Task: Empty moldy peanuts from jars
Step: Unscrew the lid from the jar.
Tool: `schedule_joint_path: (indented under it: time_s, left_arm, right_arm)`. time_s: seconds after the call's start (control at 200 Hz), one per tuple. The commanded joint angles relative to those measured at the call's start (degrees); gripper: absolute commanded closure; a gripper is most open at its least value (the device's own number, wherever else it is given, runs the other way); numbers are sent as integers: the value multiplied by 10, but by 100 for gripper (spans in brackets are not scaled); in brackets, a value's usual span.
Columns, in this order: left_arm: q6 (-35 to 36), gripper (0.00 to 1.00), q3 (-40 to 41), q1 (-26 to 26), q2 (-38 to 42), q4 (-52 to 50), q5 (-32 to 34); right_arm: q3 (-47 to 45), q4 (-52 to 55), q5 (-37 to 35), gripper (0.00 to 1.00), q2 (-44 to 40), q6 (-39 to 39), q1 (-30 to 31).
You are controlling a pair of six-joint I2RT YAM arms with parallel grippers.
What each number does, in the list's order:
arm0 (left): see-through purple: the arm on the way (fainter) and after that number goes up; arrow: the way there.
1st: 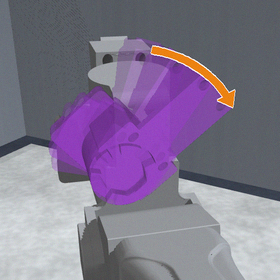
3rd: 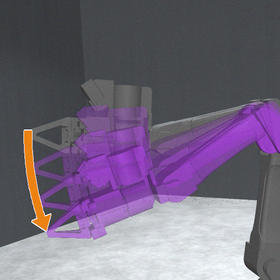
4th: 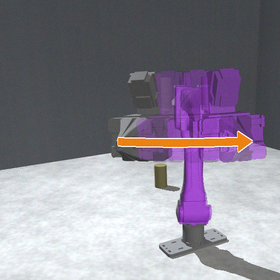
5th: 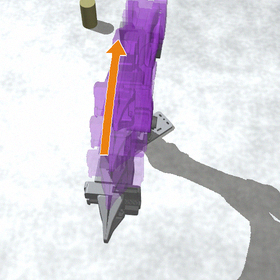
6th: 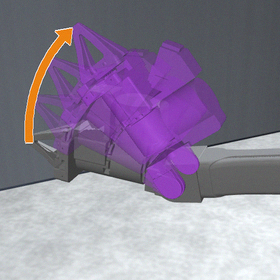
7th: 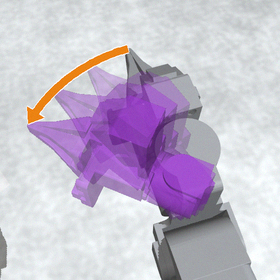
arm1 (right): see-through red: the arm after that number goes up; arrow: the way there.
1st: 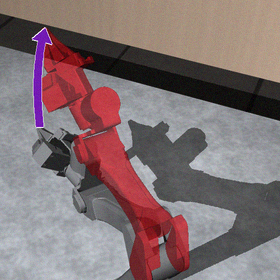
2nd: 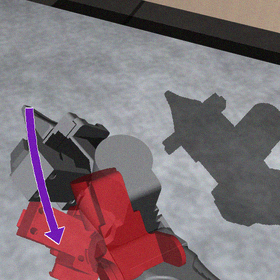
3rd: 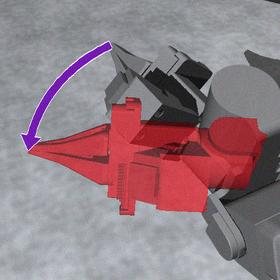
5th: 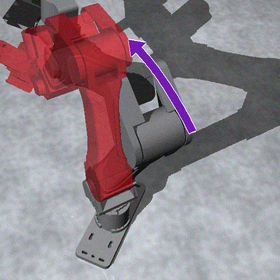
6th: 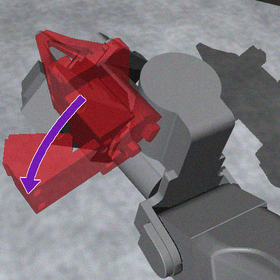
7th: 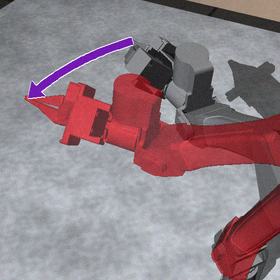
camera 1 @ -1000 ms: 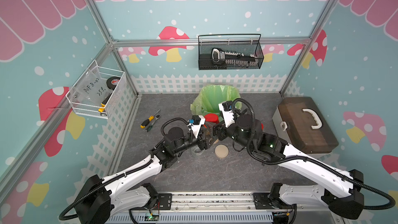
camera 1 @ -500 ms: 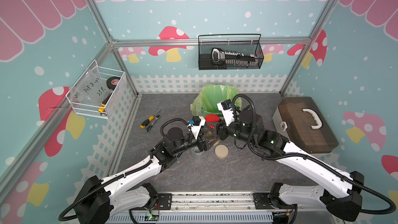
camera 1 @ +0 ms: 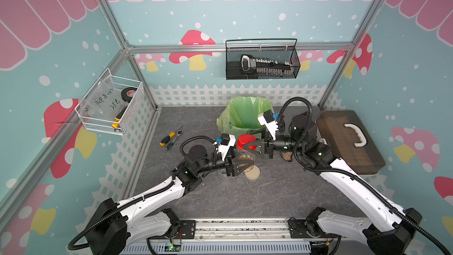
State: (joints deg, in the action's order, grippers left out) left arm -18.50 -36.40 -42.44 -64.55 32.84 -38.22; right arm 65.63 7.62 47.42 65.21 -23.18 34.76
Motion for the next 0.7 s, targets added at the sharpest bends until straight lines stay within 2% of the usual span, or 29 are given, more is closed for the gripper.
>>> schedule_joint_path:
  time_s: [0.0,0.13,0.215,0.455,0.695]
  left_arm:
    - [-15,34,-10,-4,-12,41,-78]
    - [-16,34,-11,-4,-16,45,-89]
    - [-16,34,-10,-3,-14,44,-84]
    - [-14,34,-5,1,-6,44,-64]
    - [-13,34,0,5,-4,44,-45]
  right_arm:
    - [-1,-95,135,53,16,-6,-7]
    - [-1,-165,184,51,26,-37,-12]
    - [-2,-172,191,50,22,-41,-13]
    - [-27,-163,154,50,2,-43,-24]
    - [-28,-123,85,50,-15,-25,-34]
